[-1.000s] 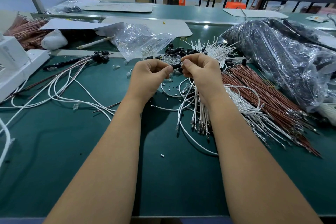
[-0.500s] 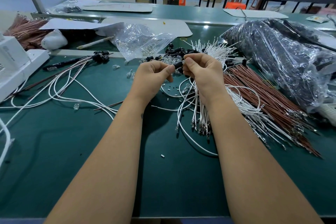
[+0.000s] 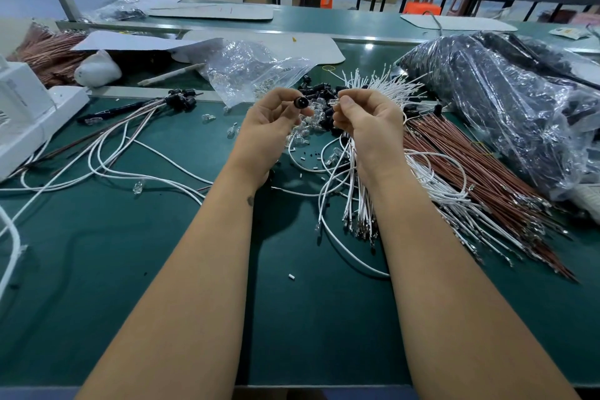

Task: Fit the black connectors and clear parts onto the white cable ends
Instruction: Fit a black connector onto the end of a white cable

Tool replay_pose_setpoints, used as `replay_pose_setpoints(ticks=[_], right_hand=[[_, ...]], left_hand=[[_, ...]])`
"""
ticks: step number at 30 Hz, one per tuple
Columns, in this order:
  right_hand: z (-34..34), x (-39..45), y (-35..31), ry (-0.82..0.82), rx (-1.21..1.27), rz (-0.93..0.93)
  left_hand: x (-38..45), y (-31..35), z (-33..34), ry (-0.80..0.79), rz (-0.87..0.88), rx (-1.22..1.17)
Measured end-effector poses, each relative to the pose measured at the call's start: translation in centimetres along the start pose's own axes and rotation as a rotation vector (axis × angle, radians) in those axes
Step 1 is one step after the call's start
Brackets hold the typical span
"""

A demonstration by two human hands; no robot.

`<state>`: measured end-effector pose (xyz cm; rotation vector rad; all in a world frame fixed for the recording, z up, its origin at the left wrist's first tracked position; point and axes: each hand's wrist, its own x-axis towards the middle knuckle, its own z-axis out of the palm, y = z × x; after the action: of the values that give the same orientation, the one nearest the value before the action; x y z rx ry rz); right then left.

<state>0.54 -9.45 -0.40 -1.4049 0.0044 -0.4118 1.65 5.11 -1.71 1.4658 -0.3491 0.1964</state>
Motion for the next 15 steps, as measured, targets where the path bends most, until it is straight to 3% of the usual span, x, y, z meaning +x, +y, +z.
replay_pose_setpoints(ticks=[8, 15], right_hand=[[-0.01, -0.12, -0.13, -0.038, 0.051, -0.004], [0.11, -0.26, -0.3, -0.096, 0.065, -0.017]], left_hand=[[0.0, 0.1, -0.06, 0.023, -0.046, -0.045], [-0.38, 0.08, 0.35, 0.132, -0.055, 0.267]])
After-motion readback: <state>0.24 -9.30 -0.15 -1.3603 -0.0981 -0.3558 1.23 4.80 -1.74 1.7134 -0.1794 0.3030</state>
